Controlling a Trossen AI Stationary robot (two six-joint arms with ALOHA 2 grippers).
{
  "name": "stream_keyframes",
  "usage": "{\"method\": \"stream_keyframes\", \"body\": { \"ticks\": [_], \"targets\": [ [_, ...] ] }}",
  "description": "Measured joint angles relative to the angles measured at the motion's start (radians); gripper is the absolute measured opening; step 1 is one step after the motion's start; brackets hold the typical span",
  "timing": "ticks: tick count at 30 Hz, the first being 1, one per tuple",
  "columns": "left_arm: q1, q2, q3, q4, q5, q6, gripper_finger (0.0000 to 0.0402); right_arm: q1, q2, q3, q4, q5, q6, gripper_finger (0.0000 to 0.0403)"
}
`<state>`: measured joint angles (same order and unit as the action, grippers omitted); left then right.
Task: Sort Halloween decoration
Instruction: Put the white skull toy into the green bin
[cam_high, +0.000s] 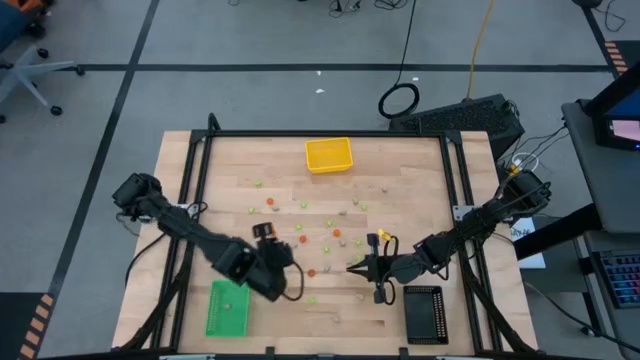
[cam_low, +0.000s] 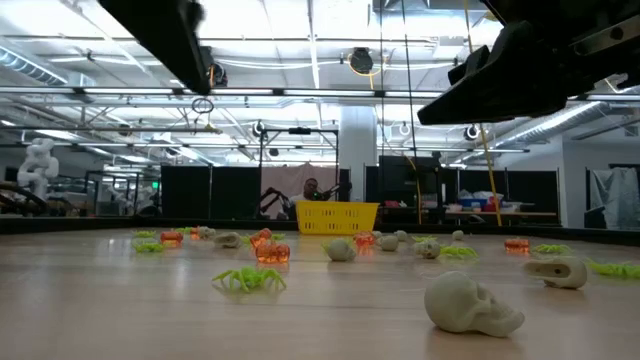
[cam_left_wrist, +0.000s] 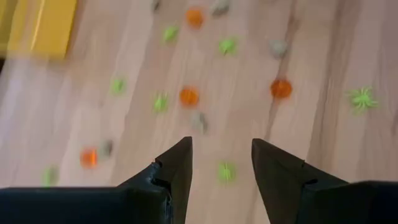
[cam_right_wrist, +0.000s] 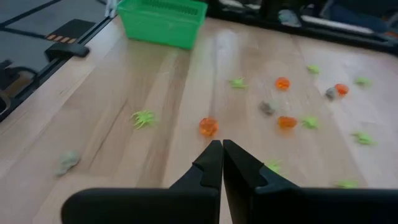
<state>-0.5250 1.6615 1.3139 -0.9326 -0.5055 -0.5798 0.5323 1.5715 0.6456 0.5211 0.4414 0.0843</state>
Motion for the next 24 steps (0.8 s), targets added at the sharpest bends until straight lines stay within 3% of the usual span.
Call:
{"method": "stream_keyframes", "body": {
  "ticks": [3,8,13,24],
  "targets": [
    [0.073,0.000,-0.038,0.086,0.045,0.124,0.0161,0.005,0.000,0.000,-0.011,-0.001,0.008,0.0002],
    [0.187,0.000,-0.117,0.123,0.123,0.182,0.0161,0.021,0.000,0.000,-0.035,-0.001,0.012,0.0002],
    [0.257,0.000,-0.209,0.269,0.267,0.251,0.0161,0.033,0.000,0.000,-0.036,-0.002,0.010,0.0002],
    [0.270,0.000,-0.318,0.413,0.295,0.248,0.0161,0.034,0.000,0.000,-0.040,-0.001,0.009,0.0002]
  ]
}}
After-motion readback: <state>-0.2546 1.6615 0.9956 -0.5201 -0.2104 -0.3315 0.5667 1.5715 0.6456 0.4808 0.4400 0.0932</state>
